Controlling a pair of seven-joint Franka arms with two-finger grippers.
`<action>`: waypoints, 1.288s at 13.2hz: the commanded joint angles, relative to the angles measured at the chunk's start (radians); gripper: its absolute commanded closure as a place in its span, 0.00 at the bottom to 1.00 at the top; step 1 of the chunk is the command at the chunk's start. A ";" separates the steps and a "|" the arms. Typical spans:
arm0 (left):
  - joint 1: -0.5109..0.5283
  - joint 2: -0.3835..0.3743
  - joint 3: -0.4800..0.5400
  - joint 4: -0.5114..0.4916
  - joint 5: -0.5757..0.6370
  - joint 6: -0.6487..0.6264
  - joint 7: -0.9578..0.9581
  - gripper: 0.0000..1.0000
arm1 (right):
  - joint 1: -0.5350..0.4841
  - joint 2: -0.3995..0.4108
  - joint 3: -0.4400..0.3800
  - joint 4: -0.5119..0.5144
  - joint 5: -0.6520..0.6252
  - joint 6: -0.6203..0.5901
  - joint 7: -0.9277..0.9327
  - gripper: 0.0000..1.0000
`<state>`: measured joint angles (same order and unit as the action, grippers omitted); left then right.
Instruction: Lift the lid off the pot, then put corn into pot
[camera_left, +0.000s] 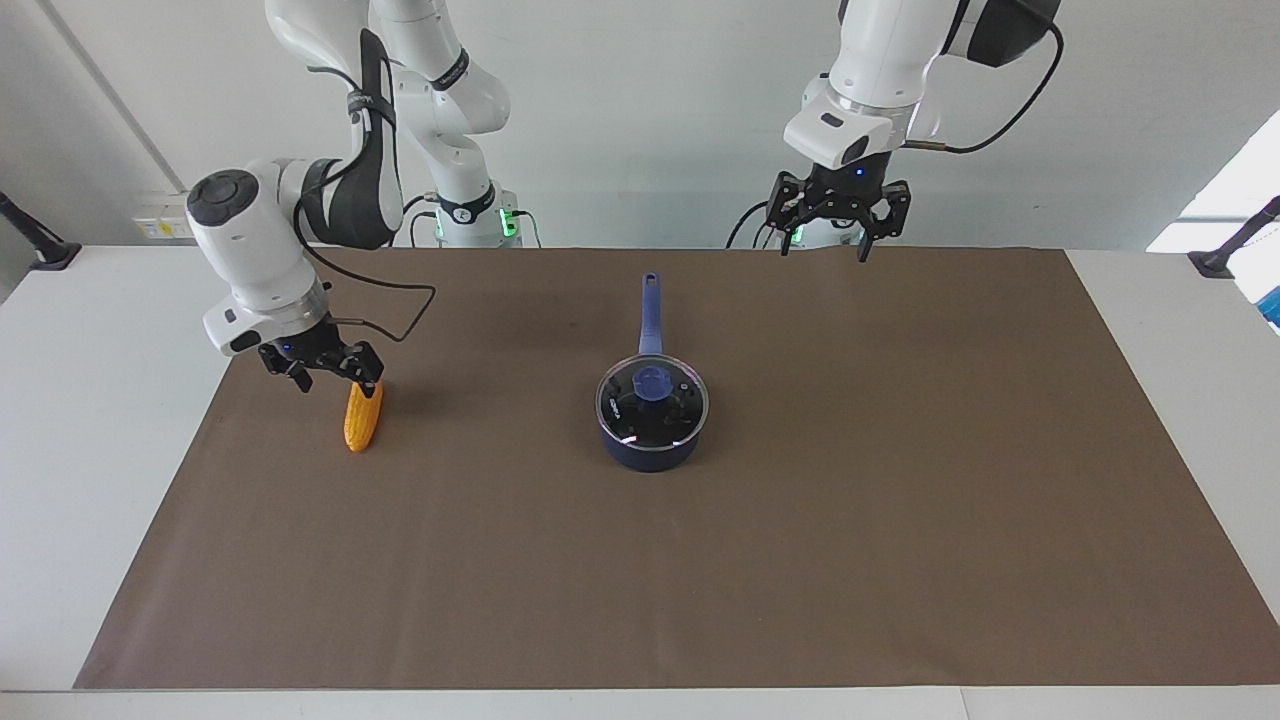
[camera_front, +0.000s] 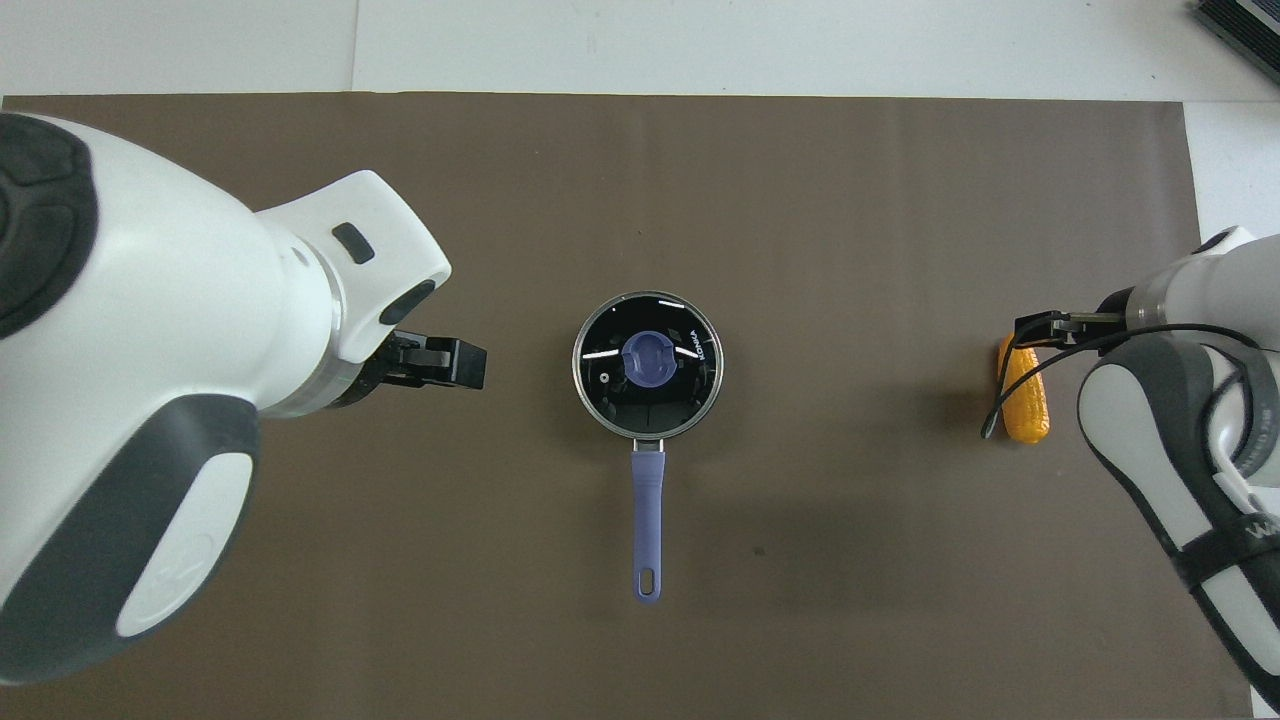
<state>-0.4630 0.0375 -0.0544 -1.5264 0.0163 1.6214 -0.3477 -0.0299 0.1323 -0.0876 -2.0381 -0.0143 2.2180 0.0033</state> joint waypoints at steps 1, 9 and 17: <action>-0.071 0.034 0.016 -0.014 -0.006 0.064 -0.079 0.00 | -0.013 0.013 0.006 -0.075 -0.012 0.090 0.001 0.00; -0.223 0.254 0.018 0.032 0.037 0.227 -0.332 0.00 | -0.024 0.070 0.008 -0.142 -0.021 0.230 -0.019 0.00; -0.252 0.393 0.019 0.078 0.053 0.342 -0.413 0.00 | -0.031 0.086 0.008 -0.041 -0.012 0.054 -0.014 1.00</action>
<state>-0.6948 0.3911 -0.0532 -1.4792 0.0472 1.9440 -0.7306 -0.0465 0.2224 -0.0874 -2.1466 -0.0204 2.3684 -0.0040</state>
